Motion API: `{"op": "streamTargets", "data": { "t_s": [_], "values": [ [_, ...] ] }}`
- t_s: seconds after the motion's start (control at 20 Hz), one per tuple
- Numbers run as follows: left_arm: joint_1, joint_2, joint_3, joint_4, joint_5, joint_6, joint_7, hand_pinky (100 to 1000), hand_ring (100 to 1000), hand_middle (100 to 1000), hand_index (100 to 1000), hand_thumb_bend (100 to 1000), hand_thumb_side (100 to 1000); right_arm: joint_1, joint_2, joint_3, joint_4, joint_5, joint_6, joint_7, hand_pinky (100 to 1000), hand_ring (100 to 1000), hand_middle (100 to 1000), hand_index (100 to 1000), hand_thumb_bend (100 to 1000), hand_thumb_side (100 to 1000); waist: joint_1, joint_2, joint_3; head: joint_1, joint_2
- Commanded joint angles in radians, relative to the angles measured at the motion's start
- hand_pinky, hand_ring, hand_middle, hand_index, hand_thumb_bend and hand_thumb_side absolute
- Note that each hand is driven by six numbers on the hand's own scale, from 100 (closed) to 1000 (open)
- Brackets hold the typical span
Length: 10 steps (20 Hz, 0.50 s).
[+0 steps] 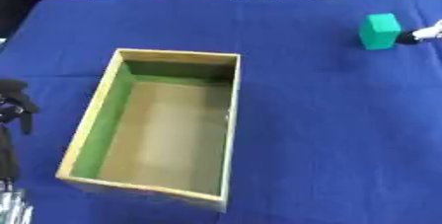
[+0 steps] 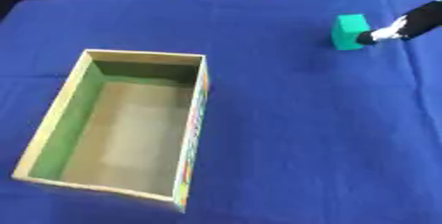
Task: Pick up objects on the table and place them in the box.
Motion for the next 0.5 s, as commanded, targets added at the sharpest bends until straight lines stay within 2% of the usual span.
{"op": "streamTargets", "data": {
  "t_s": [0.05,0.5],
  "values": [
    [-0.006,0.008,0.0,-0.019,-0.009,-0.002,-0.006,100,335,358,520,100,935,-0.033,-0.004,-0.02,0.025,0.033,-0.002,-0.031,864,1000,928,968,568,799,-0.003,-0.015,0.006,-0.026,-0.035],
    [-0.022,0.004,-0.007,-0.019,-0.014,-0.008,-0.017,100,334,358,518,100,935,-0.067,0.027,-0.047,0.126,0.088,-0.029,-0.054,871,1000,936,984,561,740,-0.007,0.029,0.037,-0.057,-0.078]
  ]
}}
